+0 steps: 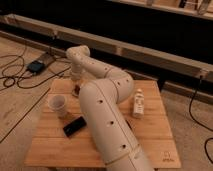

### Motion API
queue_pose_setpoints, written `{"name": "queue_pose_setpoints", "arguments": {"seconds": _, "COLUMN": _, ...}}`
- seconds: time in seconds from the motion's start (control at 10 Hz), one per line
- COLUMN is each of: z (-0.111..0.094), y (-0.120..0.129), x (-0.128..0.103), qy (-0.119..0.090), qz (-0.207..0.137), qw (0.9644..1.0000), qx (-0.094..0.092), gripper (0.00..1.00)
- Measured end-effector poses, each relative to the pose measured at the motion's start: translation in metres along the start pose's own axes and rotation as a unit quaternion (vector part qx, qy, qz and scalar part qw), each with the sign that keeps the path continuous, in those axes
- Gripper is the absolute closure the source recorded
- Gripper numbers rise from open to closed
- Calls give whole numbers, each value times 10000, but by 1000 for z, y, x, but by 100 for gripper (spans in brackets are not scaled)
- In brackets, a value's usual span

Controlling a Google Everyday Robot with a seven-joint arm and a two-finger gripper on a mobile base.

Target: Place the pepper in the ceramic bowl

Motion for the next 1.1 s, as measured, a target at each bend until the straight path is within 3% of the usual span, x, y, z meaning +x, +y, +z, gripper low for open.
{"name": "queue_pose_setpoints", "arguments": {"seconds": 0.5, "z": -28, "y": -19, "x": 19, "qy": -82, "qz": 179, "qw": 9998, "qx": 19, "gripper": 100}}
{"name": "queue_pose_setpoints", "arguments": {"seconds": 1.1, "z": -63, "y": -35, "x": 93, "qy": -108, "qz": 490, "qw": 9983, "qx": -297, "gripper": 100}}
